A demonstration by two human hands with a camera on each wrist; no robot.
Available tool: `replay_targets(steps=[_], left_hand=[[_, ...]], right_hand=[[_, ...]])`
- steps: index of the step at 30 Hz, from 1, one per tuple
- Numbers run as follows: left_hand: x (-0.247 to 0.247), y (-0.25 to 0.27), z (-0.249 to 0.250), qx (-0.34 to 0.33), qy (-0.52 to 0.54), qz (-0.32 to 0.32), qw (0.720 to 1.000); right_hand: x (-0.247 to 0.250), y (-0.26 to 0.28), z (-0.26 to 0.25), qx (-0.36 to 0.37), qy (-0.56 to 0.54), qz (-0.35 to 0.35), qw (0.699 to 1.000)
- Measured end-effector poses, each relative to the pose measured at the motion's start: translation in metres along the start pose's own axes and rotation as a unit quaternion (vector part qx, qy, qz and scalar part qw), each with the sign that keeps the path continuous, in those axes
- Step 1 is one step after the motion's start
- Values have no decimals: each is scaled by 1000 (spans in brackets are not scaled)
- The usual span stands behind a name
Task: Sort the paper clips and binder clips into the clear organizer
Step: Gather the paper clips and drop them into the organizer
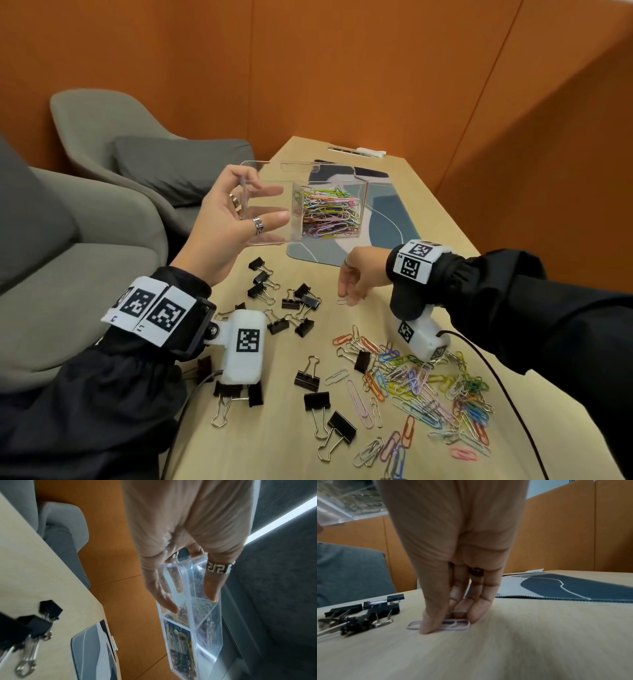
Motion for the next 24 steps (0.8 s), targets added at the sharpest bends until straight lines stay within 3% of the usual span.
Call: replay_targets(steps=[7, 14, 17, 20, 24], left_hand=[[-4, 4, -2, 9, -2, -16, 1000], [-5, 5, -4, 12, 5, -29, 999], [-6, 6, -6, 17, 7, -35, 999], [-9, 7, -7, 21, 8, -47, 999], [-10, 7, -12, 20, 8, -61, 998]], right_hand=[[-7, 8, 7, 11, -13, -9, 1000], [-11, 26, 15, 25, 46, 31, 998], [11, 42, 23, 55, -64, 55, 995], [59, 65, 33, 85, -197, 183, 960], [109, 100, 25, 154, -381, 286, 865]])
Point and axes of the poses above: each hand's wrist, its own y-axis away from the middle knuckle, its own x-axis out of the back of the hand, z = x × y, the point moved 5 cm from there along -y, towards the middle knuckle, and after that the axes turned 11 degrees about -x, right-handed, at the moved point
